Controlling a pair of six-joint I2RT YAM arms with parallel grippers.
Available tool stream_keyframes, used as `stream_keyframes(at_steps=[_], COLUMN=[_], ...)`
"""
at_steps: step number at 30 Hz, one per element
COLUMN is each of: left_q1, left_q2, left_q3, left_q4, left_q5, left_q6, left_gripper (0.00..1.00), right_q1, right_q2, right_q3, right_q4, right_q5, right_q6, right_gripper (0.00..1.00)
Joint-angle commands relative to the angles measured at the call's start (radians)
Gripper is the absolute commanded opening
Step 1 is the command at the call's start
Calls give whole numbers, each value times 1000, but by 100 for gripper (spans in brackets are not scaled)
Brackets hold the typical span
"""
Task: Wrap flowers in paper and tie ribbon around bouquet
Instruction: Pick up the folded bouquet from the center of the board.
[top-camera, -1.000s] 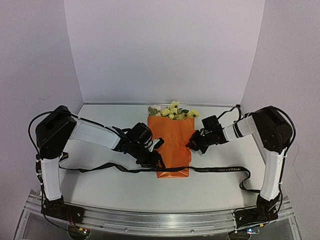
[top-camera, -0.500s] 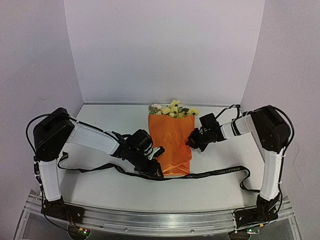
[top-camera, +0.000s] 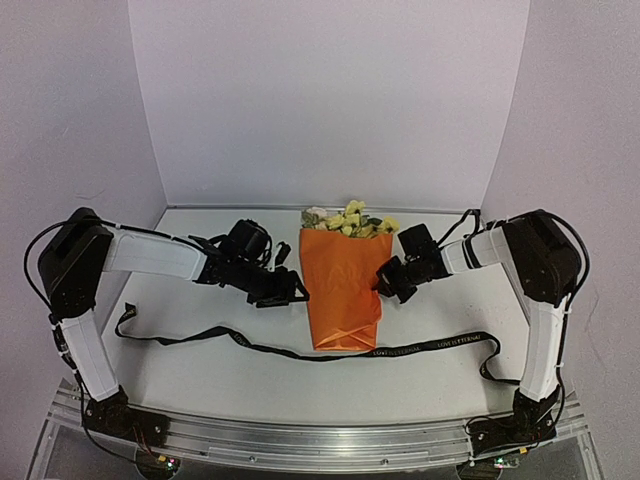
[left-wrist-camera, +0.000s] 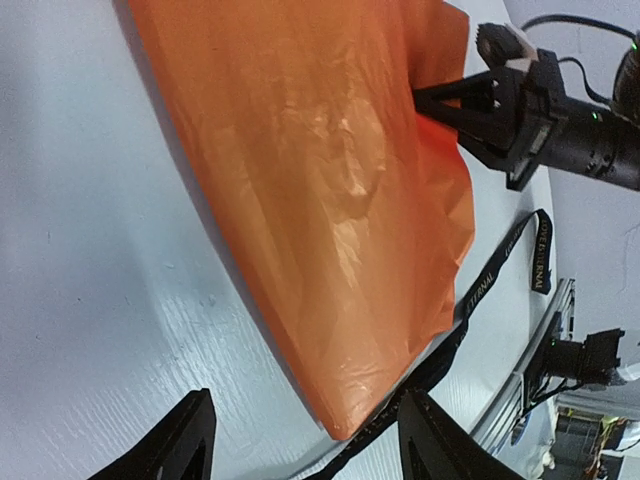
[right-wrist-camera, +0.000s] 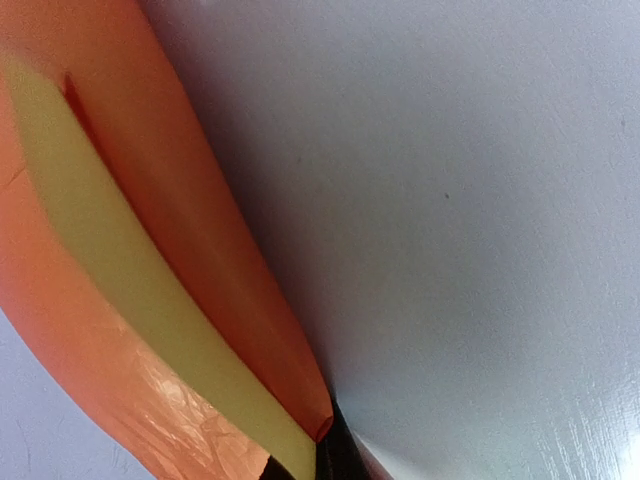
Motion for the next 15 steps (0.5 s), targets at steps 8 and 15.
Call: stream_keyframes(at_steps=[8, 15], left_q1=[43, 70], left_q2=[164, 258], left_q3=[64, 159], left_q4=[181, 188], left_q5=[72, 5], left_q6=[-152, -179], left_gripper=[69, 65], right_q1=[10, 10], right_q2=[-37, -31], right_q3=[33, 47], right_q4=[-55, -80], right_q5=[-43, -62], right_q6=[101, 78], right_gripper=[0, 0])
